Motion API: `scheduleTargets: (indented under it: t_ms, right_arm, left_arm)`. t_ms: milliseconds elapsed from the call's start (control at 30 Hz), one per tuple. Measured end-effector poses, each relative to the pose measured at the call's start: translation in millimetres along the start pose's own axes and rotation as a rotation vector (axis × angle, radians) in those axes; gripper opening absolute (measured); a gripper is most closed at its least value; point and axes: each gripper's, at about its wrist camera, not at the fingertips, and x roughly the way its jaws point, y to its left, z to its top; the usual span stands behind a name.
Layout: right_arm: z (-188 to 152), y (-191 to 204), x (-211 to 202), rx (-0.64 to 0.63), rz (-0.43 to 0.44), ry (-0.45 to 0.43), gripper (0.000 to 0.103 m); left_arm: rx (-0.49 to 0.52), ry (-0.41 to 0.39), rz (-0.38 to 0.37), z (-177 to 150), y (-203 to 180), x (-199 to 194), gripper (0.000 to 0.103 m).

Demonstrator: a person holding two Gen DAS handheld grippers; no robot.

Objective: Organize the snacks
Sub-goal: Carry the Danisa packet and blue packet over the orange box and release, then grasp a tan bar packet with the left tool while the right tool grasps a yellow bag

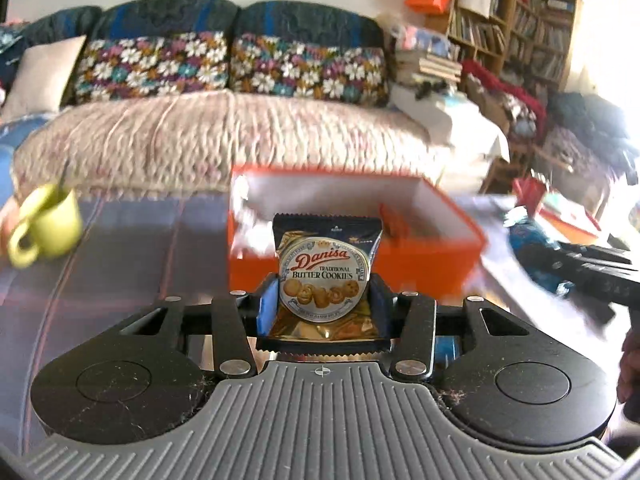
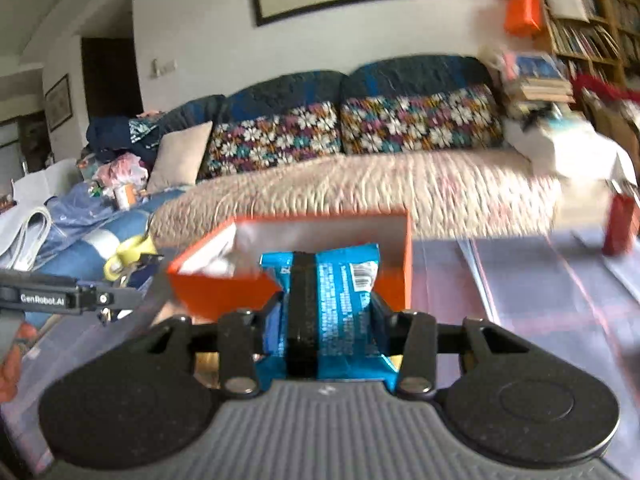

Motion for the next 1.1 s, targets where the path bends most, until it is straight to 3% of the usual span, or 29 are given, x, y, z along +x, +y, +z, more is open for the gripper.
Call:
scheduleTargets:
  t_ms: [133,233,400,500,533,600,633,667,700,733,867,1100]
  right_arm:
    - [39,-12,69,-0.02,0.005,0.014,0.045]
    - [53,-24,125,-0.02,0.004,0.061,0.045]
    - [44,-32,189,-0.029,0.025,0.17,0.046]
    - [41,-23,199,-0.088,0.01,0.181,0.055]
    - [42,-22,199,-0.089,0.018,0.182,0.058]
    - [46,-21,193,-0.064,0.024,0.17,0.063]
    - [48,-20,184,-0.052,0.031,0.152,0.068]
    - [49,-20,171,-0.044,0.038,0.128,0.076]
    - [50,-19,157,-0.038,0.041,0.104,0.084]
    - [49,-18,138,-0.031,0.04,0.074,0.099]
    - [30,-12,66,0.0,0.03,-0.005,0.102]
    - [-12,-11,-1,0.073,-0.013,0.054,0.103]
  left_arm:
    - [-0.021,0.006,-0.041,47,6,61,0.008]
    - [-0.019,0.028,-0.026,63,11,112,0.008]
    - [-0.029,0.101,0.021,57,24,177,0.008]
    - [-0.001,0.126,0.042,48,25,187,0.009]
    - [-0.001,0.125,0.043,49,25,185,0.013]
    - [-0.001,0.115,0.06,48,22,171,0.022]
    - [0.01,0.099,0.066,48,20,159,0.032]
    - [0.022,0.08,0.081,46,17,145,0.048]
    - [0.037,0.051,0.106,43,13,127,0.056]
    - [0.051,0.024,0.127,38,9,111,0.066]
    - [0.08,0.003,0.14,19,-10,61,0.067]
    - [0.104,0.011,0.119,-13,-48,0,0.067]
